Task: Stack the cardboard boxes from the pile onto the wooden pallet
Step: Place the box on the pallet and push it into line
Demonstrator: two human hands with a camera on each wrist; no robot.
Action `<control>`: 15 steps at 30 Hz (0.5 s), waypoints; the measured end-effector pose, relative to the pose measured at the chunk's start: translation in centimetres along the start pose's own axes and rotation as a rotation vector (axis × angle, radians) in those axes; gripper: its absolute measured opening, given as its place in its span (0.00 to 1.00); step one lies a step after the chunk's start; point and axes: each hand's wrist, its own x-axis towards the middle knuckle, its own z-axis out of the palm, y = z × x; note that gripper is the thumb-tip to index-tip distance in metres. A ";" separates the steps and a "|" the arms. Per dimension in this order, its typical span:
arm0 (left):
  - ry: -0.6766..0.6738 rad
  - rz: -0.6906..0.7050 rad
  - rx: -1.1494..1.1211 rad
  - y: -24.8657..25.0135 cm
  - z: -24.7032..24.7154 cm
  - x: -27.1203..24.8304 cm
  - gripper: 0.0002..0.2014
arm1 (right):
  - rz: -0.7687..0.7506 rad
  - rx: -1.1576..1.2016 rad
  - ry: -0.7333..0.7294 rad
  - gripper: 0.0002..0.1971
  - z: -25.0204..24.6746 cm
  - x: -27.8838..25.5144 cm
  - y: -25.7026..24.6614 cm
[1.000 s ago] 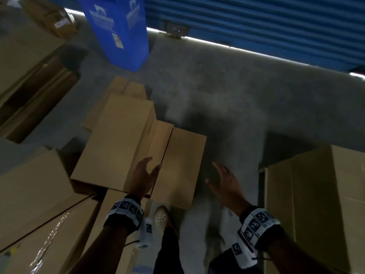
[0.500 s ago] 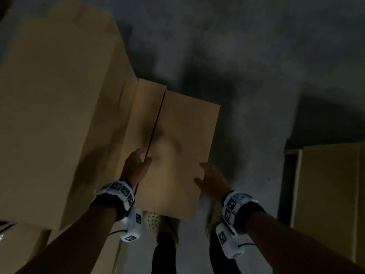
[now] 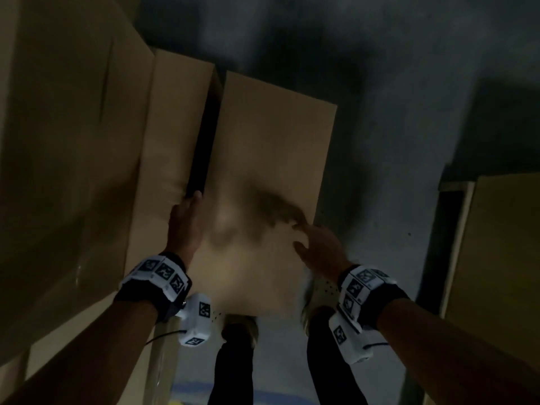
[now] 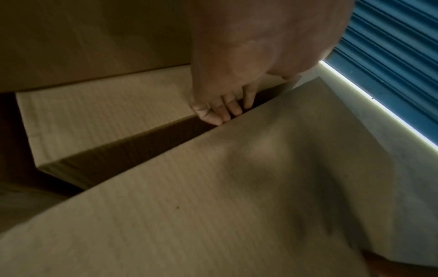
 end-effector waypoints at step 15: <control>-0.180 0.169 0.210 4.5 9.1 -6.0 0.11 | 0.347 0.753 0.239 0.27 -4.2 -1.5 6.1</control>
